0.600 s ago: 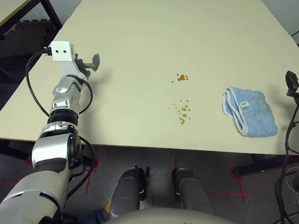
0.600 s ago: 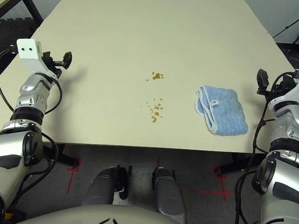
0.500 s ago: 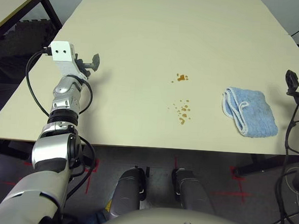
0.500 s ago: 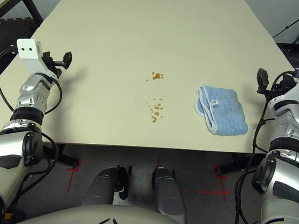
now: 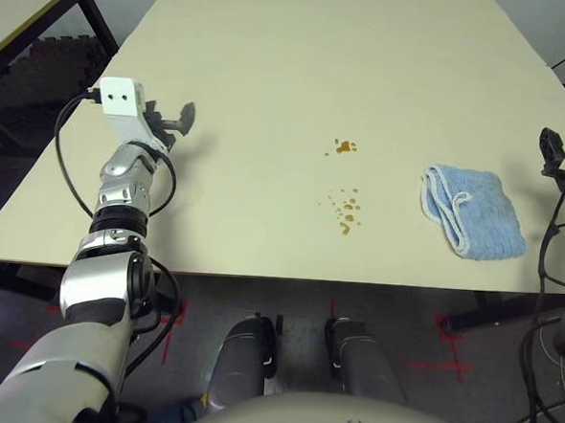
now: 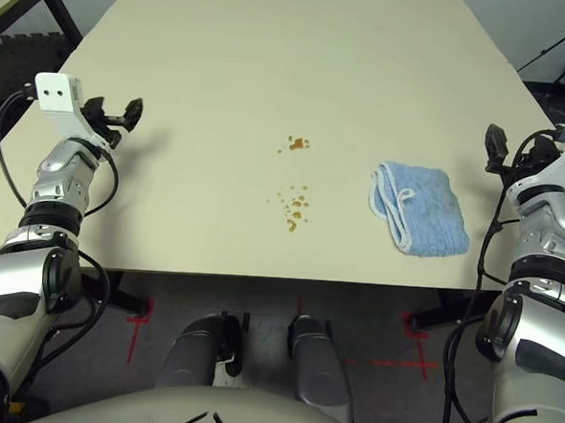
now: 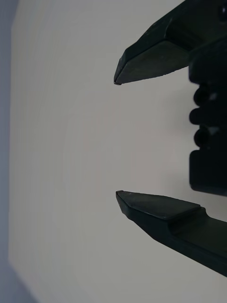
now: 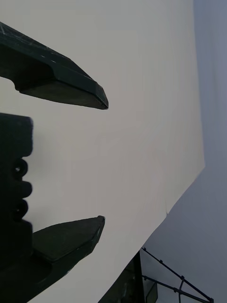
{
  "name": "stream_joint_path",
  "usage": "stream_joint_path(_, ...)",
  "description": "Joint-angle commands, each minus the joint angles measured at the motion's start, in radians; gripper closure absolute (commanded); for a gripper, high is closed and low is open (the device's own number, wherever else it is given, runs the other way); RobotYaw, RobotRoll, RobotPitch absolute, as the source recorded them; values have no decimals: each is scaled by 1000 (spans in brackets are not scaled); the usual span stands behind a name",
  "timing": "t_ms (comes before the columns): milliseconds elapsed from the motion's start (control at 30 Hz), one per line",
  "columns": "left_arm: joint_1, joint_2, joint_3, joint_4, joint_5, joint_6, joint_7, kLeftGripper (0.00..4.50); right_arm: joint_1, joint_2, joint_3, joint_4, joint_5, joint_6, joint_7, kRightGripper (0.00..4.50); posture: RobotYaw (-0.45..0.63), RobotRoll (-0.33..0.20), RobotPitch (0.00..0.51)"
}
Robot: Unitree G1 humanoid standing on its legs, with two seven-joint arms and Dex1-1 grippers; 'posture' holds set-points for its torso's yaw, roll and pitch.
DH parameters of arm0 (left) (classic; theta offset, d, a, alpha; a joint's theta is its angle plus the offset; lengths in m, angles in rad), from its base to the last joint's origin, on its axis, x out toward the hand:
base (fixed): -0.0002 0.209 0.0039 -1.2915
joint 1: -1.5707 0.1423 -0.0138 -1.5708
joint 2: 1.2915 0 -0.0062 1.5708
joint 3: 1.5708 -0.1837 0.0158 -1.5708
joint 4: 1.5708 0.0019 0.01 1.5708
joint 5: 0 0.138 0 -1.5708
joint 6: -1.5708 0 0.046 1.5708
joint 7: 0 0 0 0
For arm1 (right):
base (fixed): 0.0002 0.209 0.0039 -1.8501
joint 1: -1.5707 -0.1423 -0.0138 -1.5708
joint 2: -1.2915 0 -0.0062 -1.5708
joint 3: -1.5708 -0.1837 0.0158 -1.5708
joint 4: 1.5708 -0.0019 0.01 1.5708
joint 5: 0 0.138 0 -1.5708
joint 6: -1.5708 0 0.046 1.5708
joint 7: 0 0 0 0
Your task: Wipe the water off the table with a rag.
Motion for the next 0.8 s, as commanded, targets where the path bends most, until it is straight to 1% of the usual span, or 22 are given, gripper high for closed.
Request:
stream_joint_path(33, 52, 14, -57, -119, -42, 93, -220, 0, 19, -23, -8, -2, 3, 10, 6, 15, -159, 0, 154)
stream_joint_path(233, 158, 47, -159, -354, -94, 265, -489, 0, 21, -33, -8, -8, 12, 43, 37, 15, -172, 0, 154)
stream_joint_path(300, 186, 65, -189, -412, -100, 307, -544, 0, 19, -40, -9, -13, 18, 68, 59, 15, -178, 0, 153)
stream_joint_path(367, 200, 81, -209, -444, -104, 343, -584, 0, 16, -56, -6, -24, 32, 133, 105, 15, -192, 0, 155)
stream_joint_path(467, 195, 87, -214, -452, -105, 362, -598, 0, 32, -89, 28, -70, 32, 272, 202, 15, -223, 0, 160)
stream_joint_path(600, 166, 75, -219, -422, -87, 344, -590, 0, 116, -127, 66, -214, 51, 445, 341, 15, -254, 0, 160)
stream_joint_path(700, 138, 70, -221, -396, -87, 346, -595, 0, 180, -147, 73, -324, 70, 559, 395, 15, -269, 0, 159)
stream_joint_path(800, 109, 65, -223, -367, -88, 344, -598, 0, 219, -158, 81, -399, 76, 637, 410, 15, -285, 0, 160)
